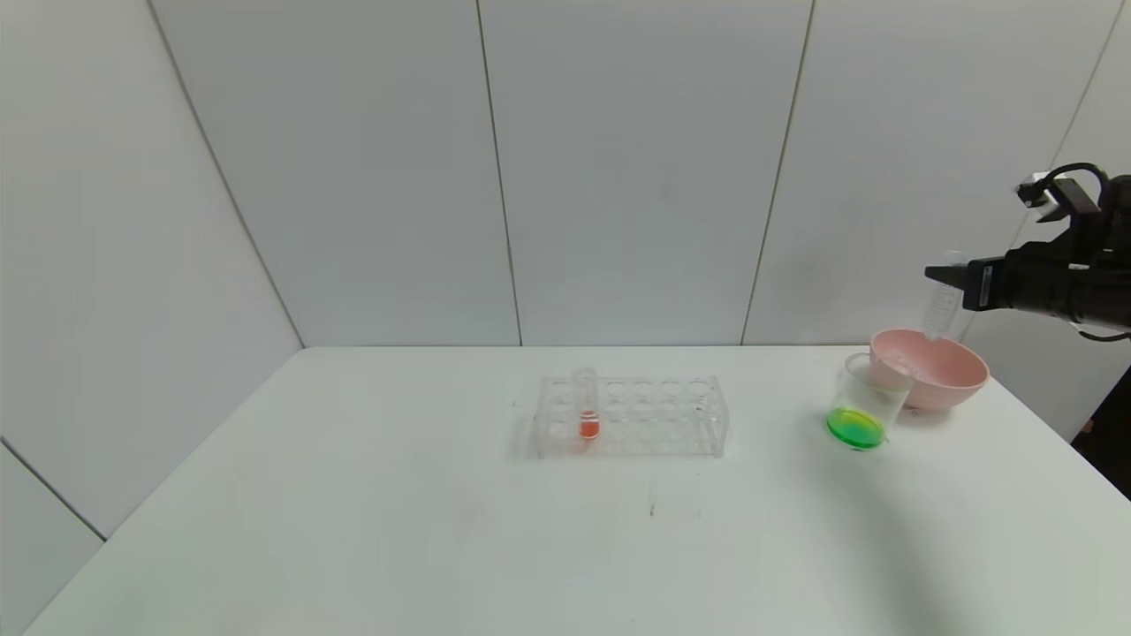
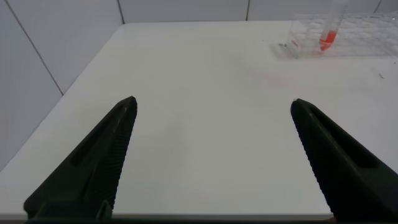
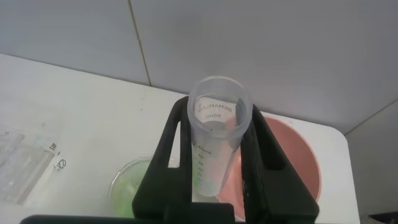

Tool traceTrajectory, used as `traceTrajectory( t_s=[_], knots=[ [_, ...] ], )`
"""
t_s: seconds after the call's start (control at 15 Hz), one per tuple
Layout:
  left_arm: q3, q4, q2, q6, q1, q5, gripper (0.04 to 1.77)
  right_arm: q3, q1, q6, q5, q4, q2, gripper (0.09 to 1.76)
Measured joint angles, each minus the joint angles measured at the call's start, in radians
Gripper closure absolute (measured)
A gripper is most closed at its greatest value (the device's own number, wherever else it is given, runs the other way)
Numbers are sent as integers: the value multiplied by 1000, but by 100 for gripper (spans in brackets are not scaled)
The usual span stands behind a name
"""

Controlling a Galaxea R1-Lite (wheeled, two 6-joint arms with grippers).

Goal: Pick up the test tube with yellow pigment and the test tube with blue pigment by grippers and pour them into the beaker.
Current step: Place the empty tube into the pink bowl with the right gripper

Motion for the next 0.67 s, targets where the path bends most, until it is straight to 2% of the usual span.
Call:
traceTrajectory(
  t_s=[0.27,0.67],
  knots=[
    [0,0,0,0,0,0,5,-100,-1,58,-34,-76,127,134],
    [0,0,0,0,0,0,5,-282,-3,47,-47,-54,321,134]
  ],
)
